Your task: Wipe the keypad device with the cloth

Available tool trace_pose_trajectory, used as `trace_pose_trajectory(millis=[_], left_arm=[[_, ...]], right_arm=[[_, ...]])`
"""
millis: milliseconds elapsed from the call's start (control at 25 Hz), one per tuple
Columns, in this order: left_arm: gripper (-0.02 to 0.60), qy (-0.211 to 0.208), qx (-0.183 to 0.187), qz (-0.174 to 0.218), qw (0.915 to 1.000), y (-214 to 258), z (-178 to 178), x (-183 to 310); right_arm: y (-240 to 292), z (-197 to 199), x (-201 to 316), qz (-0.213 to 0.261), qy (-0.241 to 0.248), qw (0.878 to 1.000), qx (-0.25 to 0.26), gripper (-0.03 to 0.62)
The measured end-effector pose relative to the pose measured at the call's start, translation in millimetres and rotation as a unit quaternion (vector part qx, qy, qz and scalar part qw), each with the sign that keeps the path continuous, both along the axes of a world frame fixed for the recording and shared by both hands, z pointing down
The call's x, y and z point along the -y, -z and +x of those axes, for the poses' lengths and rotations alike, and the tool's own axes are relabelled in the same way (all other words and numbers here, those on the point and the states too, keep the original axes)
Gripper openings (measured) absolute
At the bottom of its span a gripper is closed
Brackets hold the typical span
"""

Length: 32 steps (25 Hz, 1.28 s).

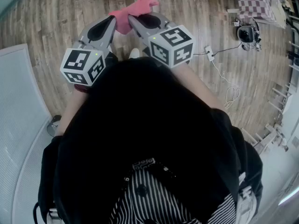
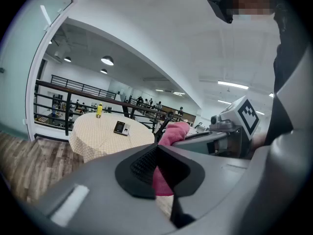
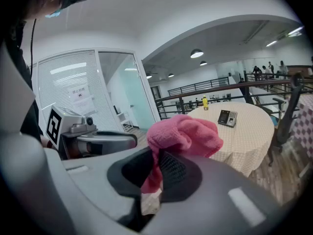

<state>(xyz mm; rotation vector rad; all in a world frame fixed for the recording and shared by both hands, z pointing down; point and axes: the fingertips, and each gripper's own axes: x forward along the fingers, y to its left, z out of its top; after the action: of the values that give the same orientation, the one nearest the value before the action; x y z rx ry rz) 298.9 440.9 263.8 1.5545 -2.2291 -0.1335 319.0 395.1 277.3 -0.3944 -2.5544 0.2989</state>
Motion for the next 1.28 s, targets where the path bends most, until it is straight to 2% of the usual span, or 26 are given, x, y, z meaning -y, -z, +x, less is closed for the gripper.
trace_pose_trajectory(millis=[160,400,680,840,960,1040,1280], left_arm=[[0.005,0.010,-0.002,0.002,0.9999,-7,17,0],[0.005,0.005,-0.004,-0.001,1.0000,-9,48,19],[0.005,0.002,0.003,-0.005,1.0000,-7,74,50],[0.005,0.004,0.023,-0.008,0.9997,3,69,68],[0.003,0.011,0.028,-0.025,0.9992,2,68,74],[0.003,-0.004,0.025,-0.032,0.9992,-1,66,87],[0.005,-0.038,0.011,-0.017,0.9991,-6,53,126]], right_arm=[[-6,19,-5,-0.006,0.007,1.000,0.006,0.041],[-9,49,2,-0.059,0.011,0.998,0.015,0.041],[-16,92,17,-0.081,0.018,0.996,0.024,0.043],[-6,96,41,-0.092,-0.005,0.995,0.046,0.043],[-5,107,47,-0.099,-0.006,0.994,0.051,0.043],[-5,108,55,-0.102,-0.008,0.993,0.053,0.043],[-6,100,70,-0.079,0.004,0.995,0.061,0.043]])
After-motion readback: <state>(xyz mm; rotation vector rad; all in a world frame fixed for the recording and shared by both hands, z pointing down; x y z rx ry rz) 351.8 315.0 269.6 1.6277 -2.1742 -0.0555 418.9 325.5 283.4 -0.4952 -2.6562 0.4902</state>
